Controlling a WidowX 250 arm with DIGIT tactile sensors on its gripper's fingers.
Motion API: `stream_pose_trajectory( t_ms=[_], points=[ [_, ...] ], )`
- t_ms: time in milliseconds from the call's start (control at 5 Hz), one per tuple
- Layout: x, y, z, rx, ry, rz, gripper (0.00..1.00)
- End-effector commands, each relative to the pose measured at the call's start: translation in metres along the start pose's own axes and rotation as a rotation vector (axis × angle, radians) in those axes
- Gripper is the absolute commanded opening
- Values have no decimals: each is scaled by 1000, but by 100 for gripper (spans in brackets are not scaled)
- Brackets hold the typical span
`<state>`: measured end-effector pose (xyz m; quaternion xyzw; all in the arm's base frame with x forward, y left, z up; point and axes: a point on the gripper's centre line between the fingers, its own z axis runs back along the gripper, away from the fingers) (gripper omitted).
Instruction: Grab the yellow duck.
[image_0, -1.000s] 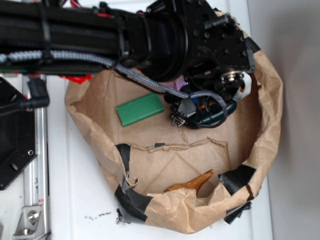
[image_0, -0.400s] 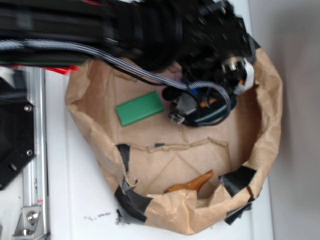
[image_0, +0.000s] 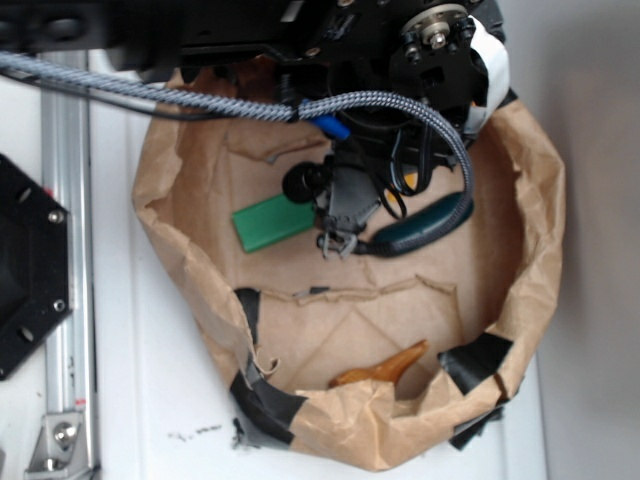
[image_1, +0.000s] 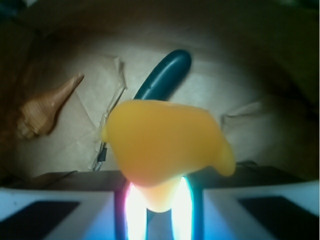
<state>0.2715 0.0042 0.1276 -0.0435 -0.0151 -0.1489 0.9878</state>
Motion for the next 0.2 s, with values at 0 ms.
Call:
stream_pose_trajectory(
  t_ms=[0],
  points=[
    [5, -32, 20, 45, -58, 39, 0]
  ],
)
